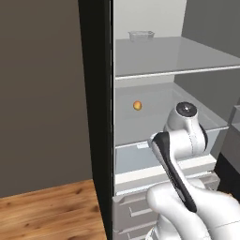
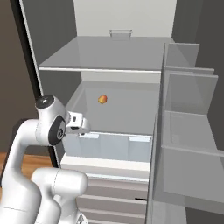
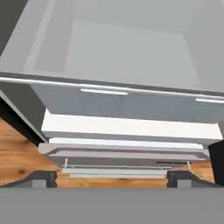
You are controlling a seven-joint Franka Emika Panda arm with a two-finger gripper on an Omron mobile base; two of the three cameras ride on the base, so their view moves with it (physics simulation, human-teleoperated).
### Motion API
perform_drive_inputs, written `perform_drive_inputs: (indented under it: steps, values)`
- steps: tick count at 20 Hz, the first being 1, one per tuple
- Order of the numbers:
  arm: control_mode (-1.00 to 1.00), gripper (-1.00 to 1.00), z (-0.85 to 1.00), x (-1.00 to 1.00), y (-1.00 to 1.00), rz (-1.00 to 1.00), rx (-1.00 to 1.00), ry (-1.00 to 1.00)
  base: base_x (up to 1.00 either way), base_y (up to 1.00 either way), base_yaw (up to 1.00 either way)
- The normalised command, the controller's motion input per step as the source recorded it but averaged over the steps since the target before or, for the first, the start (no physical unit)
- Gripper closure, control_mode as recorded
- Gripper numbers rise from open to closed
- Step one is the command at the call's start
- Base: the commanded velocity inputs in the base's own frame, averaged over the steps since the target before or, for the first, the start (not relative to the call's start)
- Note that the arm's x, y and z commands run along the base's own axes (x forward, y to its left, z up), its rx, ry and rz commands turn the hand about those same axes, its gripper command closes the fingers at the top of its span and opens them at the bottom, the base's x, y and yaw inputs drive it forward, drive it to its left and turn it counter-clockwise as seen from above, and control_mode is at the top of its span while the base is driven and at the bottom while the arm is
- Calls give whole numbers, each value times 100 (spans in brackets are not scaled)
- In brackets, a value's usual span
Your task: Pick the mango and orange from the fridge and place them on the plate next to the blender to make a fruit smoothie.
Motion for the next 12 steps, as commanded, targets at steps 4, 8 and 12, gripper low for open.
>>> perform_drive_inputs:
  steps: [4,8,12]
  values:
    - [-100,-100,31,43,0,6,8,-16,0,0,0]
    - [-100,-100,0,51,0,3,10,-11,0,0,0]
    - [-100,-100,0,63,0,3,5,-1,0,0,0]
